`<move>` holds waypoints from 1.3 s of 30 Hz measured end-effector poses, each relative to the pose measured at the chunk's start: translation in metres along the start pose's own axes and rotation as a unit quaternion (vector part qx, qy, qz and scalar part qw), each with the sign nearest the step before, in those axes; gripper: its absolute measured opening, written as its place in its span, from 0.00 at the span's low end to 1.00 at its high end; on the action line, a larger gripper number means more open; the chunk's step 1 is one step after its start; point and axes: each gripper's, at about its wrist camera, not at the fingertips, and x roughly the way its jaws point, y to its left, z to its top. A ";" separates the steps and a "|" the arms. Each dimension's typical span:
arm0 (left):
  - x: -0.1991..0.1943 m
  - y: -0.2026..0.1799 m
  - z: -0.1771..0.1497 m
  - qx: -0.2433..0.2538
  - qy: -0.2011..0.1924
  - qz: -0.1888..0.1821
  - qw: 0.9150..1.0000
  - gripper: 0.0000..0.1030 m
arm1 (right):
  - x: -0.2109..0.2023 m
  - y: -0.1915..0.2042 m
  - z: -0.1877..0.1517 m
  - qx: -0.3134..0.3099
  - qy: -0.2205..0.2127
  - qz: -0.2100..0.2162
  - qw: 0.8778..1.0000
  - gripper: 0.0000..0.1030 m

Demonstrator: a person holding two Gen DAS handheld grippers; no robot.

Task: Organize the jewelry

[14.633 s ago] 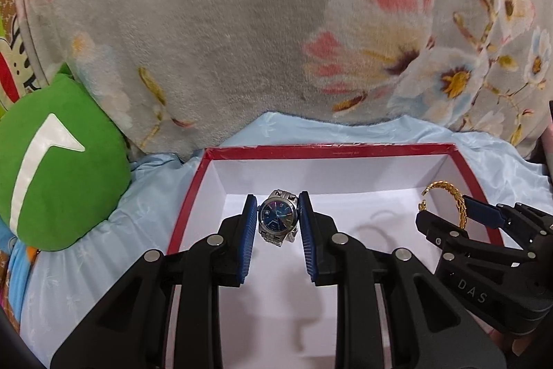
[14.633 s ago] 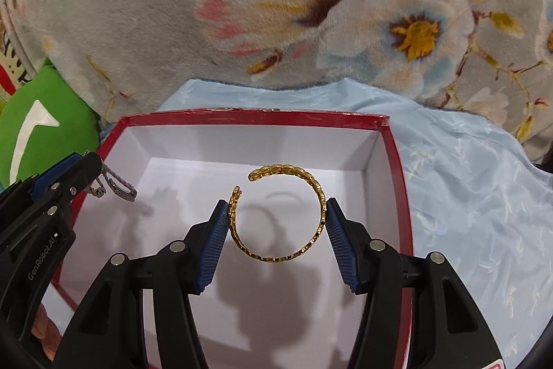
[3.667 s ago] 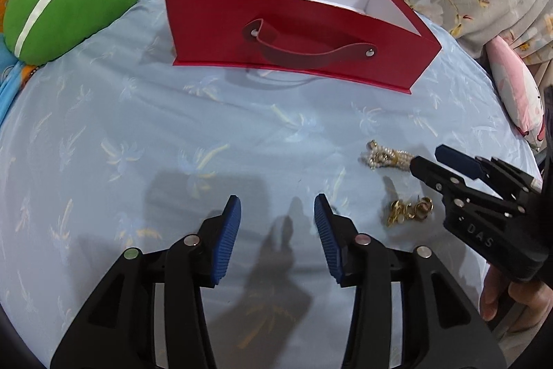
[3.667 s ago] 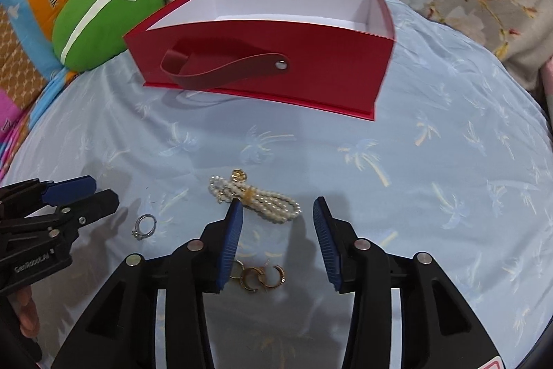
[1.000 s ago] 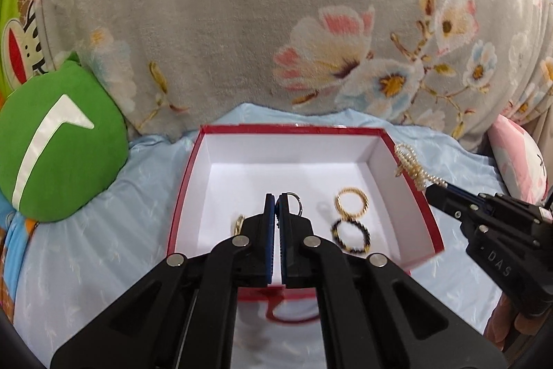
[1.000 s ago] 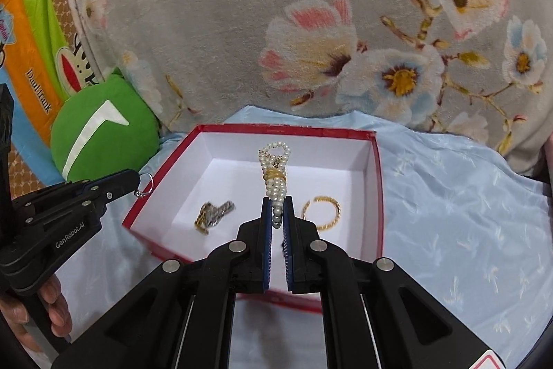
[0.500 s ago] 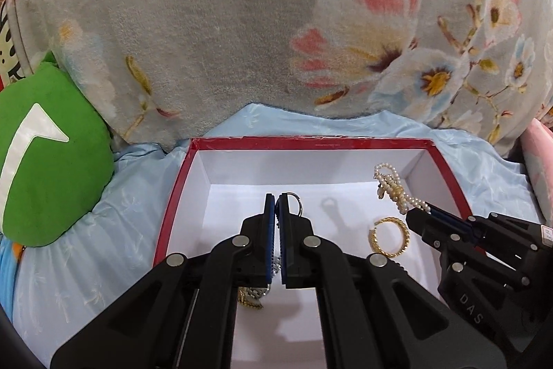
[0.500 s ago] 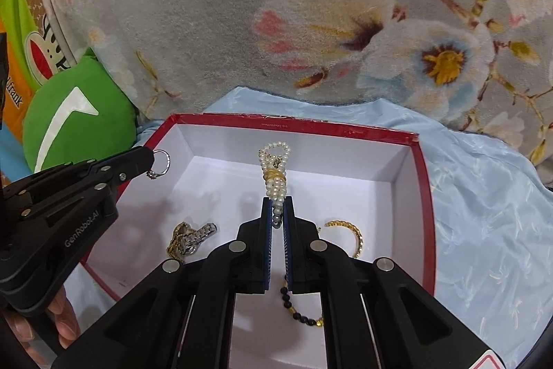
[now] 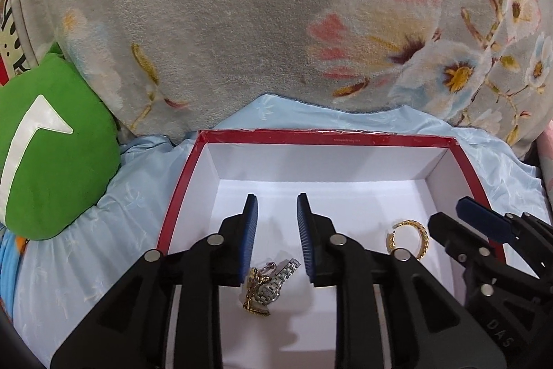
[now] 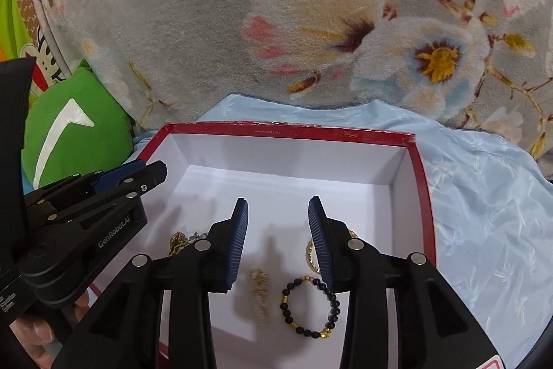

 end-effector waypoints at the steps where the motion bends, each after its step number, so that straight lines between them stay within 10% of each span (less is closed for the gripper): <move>1: -0.002 0.000 -0.001 -0.001 0.000 -0.001 1.000 0.23 | -0.005 -0.001 -0.002 0.002 -0.002 0.000 1.000 0.35; 11: -0.067 0.008 -0.034 0.002 -0.006 -0.012 1.000 0.31 | -0.086 -0.009 -0.064 -0.011 -0.009 -0.020 1.000 0.35; 26: -0.133 -0.003 -0.191 0.012 0.089 -0.076 0.993 0.35 | -0.146 -0.019 -0.235 0.005 0.108 -0.021 0.994 0.32; 39: -0.144 -0.029 -0.260 0.016 0.152 -0.105 0.983 0.35 | -0.133 0.005 -0.252 -0.020 0.121 -0.004 0.992 0.18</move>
